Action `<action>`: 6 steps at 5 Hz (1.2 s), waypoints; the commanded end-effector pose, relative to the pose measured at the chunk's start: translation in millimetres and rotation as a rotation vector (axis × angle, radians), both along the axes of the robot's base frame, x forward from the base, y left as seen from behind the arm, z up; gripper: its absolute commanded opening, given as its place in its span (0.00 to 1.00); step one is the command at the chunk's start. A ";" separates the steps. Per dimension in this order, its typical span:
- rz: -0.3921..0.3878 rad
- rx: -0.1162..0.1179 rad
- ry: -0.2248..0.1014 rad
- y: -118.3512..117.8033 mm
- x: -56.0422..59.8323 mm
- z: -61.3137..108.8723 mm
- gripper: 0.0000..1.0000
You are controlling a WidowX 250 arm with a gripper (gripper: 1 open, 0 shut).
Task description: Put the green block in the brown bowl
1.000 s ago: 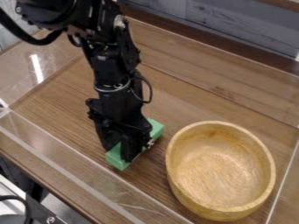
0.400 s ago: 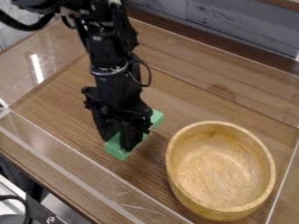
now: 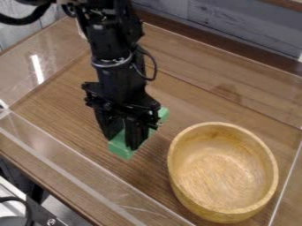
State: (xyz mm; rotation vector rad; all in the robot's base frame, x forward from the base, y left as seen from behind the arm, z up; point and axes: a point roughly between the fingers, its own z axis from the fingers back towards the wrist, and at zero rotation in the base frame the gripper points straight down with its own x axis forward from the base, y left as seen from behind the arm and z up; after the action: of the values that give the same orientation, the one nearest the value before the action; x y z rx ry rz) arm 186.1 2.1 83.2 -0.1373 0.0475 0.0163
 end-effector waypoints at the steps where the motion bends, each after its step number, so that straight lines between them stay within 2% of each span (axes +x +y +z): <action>1: -0.003 -0.002 -0.058 -6.2 8.0 18.0 0.00; 6: -0.047 -0.032 -0.074 -42.1 -4.2 36.4 0.00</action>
State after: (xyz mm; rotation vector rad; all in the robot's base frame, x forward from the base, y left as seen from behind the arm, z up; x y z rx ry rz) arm 173.3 -38.5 107.8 -0.1645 0.0297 -0.0302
